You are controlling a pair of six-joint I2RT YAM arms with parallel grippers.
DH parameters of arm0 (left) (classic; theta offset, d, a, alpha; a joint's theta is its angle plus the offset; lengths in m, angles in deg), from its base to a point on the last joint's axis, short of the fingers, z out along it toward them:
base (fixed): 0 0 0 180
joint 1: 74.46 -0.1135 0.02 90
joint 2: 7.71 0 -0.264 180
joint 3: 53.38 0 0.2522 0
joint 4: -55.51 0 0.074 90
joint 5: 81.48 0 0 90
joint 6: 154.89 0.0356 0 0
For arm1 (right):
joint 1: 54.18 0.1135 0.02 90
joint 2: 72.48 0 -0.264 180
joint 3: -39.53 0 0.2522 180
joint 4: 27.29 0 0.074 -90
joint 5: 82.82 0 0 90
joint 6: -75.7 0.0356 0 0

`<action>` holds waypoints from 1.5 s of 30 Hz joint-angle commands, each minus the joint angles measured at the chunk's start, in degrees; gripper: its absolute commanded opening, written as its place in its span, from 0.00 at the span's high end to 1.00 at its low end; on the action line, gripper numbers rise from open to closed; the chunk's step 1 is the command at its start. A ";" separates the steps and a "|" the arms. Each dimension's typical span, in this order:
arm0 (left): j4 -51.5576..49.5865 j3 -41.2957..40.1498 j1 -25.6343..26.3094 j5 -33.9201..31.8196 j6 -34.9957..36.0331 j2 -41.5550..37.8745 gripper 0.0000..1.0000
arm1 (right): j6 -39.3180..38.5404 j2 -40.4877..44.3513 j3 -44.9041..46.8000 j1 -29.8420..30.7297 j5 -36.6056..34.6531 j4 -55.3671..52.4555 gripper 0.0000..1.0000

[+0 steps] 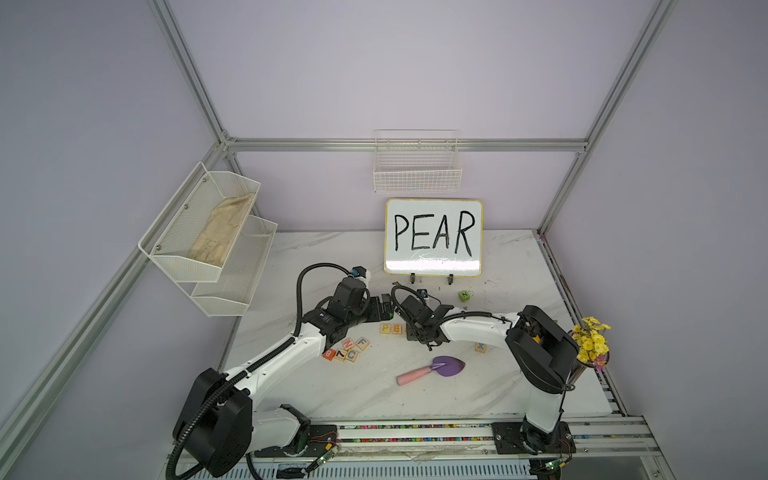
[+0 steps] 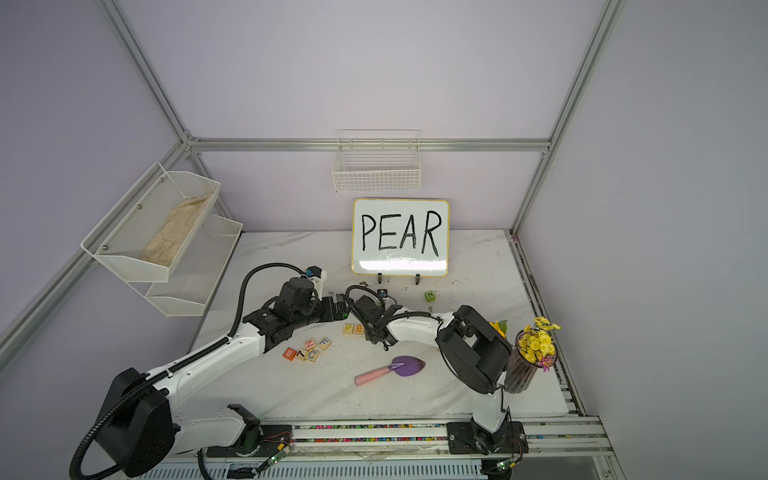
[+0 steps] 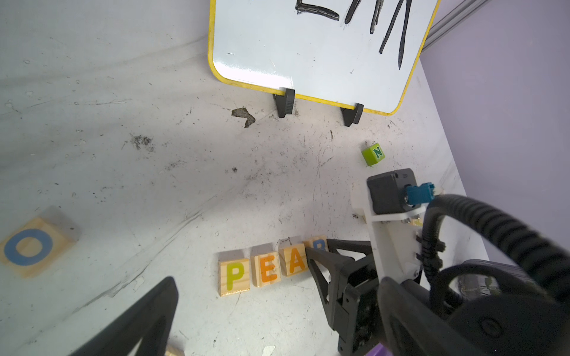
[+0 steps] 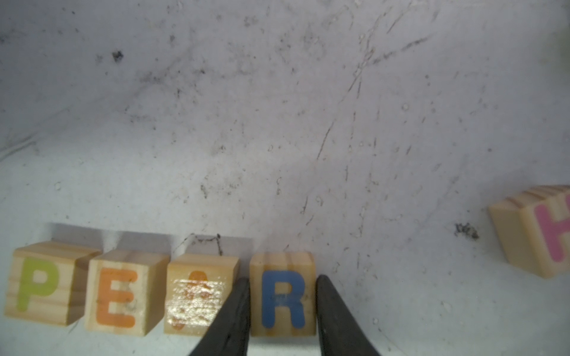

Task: Spell the uppercase word “pear” with letter blocks
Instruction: Place the letter block at the center of the board.

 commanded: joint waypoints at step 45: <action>1.94 -1.48 -0.51 1.15 -0.21 0.81 0.00 | 1.92 2.10 0.07 0.28 -0.98 -0.05 0.63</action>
